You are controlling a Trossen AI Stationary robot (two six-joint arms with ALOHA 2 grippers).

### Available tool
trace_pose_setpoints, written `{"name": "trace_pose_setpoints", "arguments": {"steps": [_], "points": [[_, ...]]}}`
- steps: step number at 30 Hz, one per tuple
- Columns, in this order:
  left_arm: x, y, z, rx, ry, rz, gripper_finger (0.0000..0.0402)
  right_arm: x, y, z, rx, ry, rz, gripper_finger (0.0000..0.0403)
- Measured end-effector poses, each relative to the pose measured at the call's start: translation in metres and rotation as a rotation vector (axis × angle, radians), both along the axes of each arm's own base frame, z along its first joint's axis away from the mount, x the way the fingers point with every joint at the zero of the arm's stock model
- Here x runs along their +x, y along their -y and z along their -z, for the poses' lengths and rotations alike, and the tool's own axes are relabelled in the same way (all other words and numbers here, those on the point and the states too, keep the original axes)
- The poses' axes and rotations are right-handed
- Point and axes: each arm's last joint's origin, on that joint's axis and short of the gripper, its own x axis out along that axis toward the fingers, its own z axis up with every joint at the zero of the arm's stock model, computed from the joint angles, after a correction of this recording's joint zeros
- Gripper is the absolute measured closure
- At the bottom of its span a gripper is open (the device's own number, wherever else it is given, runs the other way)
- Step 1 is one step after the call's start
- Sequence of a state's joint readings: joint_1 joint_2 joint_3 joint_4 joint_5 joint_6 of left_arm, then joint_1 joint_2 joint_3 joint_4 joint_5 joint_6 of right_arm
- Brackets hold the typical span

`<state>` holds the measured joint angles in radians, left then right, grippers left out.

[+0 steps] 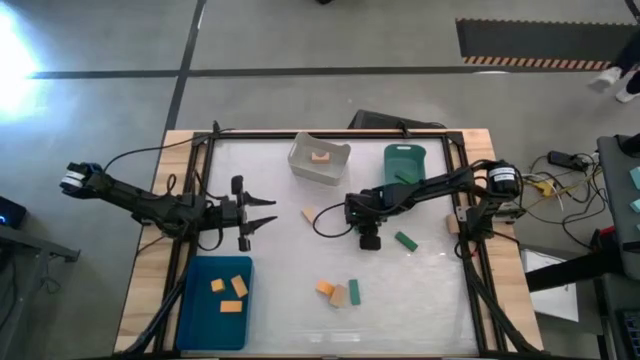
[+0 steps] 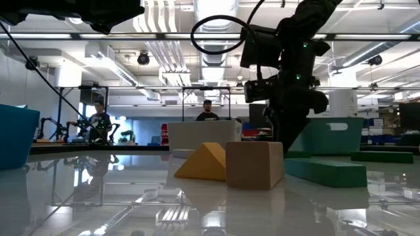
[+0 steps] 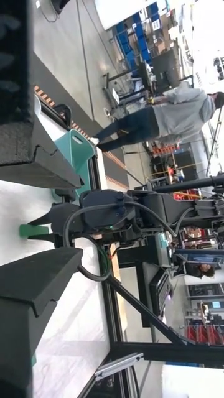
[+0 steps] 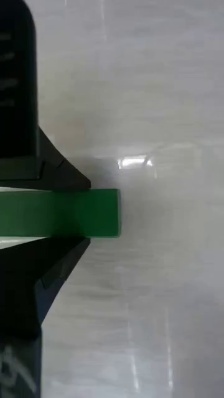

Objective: Sort & place blocks by color
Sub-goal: Put the green block into the green bin

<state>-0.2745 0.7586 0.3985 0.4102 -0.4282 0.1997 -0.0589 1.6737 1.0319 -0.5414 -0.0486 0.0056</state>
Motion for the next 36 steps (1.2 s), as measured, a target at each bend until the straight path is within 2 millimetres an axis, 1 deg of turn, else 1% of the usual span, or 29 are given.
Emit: {"name": "trace_pose_setpoints", "arguments": {"steps": [2,4,7,11,15,17,19,21,23,25,29,32,36], "points": [[0.000,0.000,0.000,0.000,0.000,0.000,0.0254,0.001,0.000,-0.003,0.009,-0.003,0.028,0.0319],[0.000,0.000,0.000,0.000,0.000,0.000,0.0254,0.006,0.000,-0.011,0.015,0.003,0.050,0.0319],[0.000,0.000,0.000,0.000,0.000,0.000,0.0254,0.012,0.001,-0.029,0.017,-0.019,0.057,0.0319],[0.000,0.000,0.000,0.000,0.000,0.000,0.0254,0.015,0.008,-0.062,-0.023,-0.071,0.046,0.0319],[0.000,0.000,0.000,0.000,0.000,0.000,0.0254,0.004,0.028,-0.090,-0.089,-0.121,0.040,0.0319],[0.000,0.000,0.000,0.000,0.000,0.000,0.0254,-0.006,0.042,-0.100,-0.107,-0.128,0.053,0.0319],[0.000,0.000,0.000,0.000,0.000,0.000,0.0254,-0.017,0.061,-0.106,-0.115,-0.116,0.075,0.0319],[0.000,0.000,0.000,0.001,0.000,0.000,0.0254,-0.031,0.081,-0.108,-0.125,-0.114,0.101,0.0319],[0.000,0.000,0.000,0.014,-0.002,-0.001,0.0254,-0.046,0.101,-0.105,-0.130,-0.132,0.132,0.0319],[0.000,0.000,0.000,0.017,-0.003,-0.001,0.0254,-0.060,0.122,-0.100,-0.131,-0.150,0.161,0.0319],[0.000,0.000,0.000,0.021,-0.003,-0.001,0.0254,-0.083,0.157,-0.086,-0.131,-0.161,0.196,0.0319],[0.000,0.000,0.000,0.021,-0.002,-0.001,0.0254,-0.096,0.175,-0.078,-0.121,-0.148,0.202,0.0318],[0.000,0.000,0.000,0.022,-0.002,-0.001,0.0254,-0.110,0.191,-0.068,-0.130,-0.121,0.221,0.0318]]}}
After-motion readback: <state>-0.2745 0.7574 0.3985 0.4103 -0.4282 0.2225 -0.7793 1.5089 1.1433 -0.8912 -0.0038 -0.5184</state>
